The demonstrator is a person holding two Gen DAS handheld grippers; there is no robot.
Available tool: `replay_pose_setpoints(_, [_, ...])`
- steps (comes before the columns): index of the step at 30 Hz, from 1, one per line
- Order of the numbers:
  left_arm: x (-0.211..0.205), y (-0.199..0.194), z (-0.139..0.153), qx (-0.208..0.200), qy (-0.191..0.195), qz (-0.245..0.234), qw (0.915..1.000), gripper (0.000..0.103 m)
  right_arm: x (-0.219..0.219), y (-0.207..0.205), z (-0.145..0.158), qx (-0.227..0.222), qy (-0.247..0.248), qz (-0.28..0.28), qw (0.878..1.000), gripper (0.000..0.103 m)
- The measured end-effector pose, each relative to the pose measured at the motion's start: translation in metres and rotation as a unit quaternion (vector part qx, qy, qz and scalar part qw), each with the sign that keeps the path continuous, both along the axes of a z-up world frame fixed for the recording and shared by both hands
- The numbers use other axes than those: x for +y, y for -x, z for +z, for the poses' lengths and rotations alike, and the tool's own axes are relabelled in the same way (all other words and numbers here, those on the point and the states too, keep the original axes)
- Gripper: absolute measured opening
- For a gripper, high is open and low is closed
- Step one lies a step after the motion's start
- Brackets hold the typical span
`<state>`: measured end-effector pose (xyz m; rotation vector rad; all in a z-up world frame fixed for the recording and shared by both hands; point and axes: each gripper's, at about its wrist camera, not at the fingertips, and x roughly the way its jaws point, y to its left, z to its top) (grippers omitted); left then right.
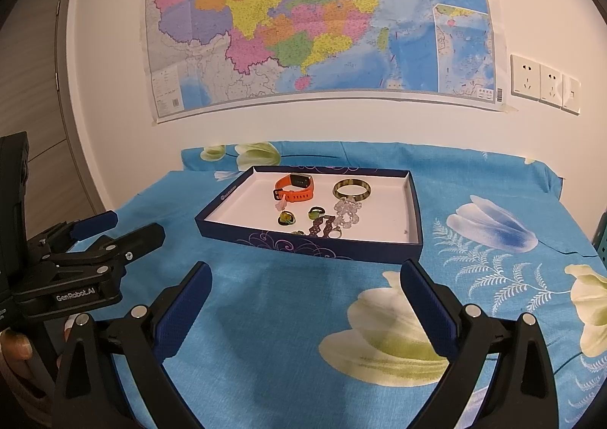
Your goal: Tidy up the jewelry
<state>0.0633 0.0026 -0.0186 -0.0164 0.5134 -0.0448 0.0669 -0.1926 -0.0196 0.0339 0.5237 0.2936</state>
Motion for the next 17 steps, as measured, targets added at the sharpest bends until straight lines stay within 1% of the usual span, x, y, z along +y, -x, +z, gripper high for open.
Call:
replay_pose_setpoints(9, [-0.001, -0.001, -0.003, -0.002, -0.003, -0.001, 1.0, 0.097, 0.0, -0.001, 0.0, -0.001, 0.002, 0.0, 1.0, 0.096])
replay_pose_setpoints(15, [0.002, -0.012, -0.014, 0.029, 0.002, 0.002, 0.9996, 0.097, -0.007, -0.009, -0.01, 0.014, 0.022, -0.003, 1.0, 0.096])
replay_pose_setpoints(17, [0.007, -0.017, -0.019, 0.04, 0.008, 0.002, 0.9992, 0.097, -0.021, -0.02, -0.018, 0.037, 0.032, -0.007, 0.999, 0.096])
